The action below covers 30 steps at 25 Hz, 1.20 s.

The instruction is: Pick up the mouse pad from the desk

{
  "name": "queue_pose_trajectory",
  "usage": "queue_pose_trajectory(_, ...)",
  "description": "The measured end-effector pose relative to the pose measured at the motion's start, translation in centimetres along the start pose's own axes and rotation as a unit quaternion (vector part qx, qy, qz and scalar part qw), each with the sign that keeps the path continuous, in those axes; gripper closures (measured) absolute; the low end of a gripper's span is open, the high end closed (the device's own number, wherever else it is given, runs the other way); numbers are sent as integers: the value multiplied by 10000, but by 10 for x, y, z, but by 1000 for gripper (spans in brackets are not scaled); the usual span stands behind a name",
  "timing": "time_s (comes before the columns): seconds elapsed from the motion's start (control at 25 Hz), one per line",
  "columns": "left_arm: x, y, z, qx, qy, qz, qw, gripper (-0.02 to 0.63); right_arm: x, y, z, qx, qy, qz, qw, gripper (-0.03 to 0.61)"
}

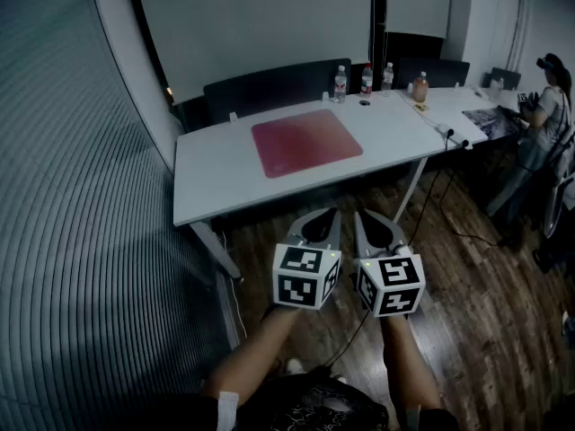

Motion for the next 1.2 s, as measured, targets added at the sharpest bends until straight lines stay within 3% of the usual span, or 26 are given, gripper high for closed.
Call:
queue_pose_trajectory(0.76, 53, -73, 1, -139, -65, -213, 9997, 609, 87, 1, 15, -45, -149, -214, 9997, 577)
queue_pose_trajectory(1.2, 24, -125, 12, -208, 0, -287, 9994, 609, 118, -45, 33, -103, -186, -268, 9994, 577)
Point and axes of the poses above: the fingertips, and each gripper's own axes: y backward along the fingers, x to its right, z out of its underside, the point moved 4 cm from there along y, backward along the fingers, and after that the axes turned 7 degrees about z, right-handed, at the moved point
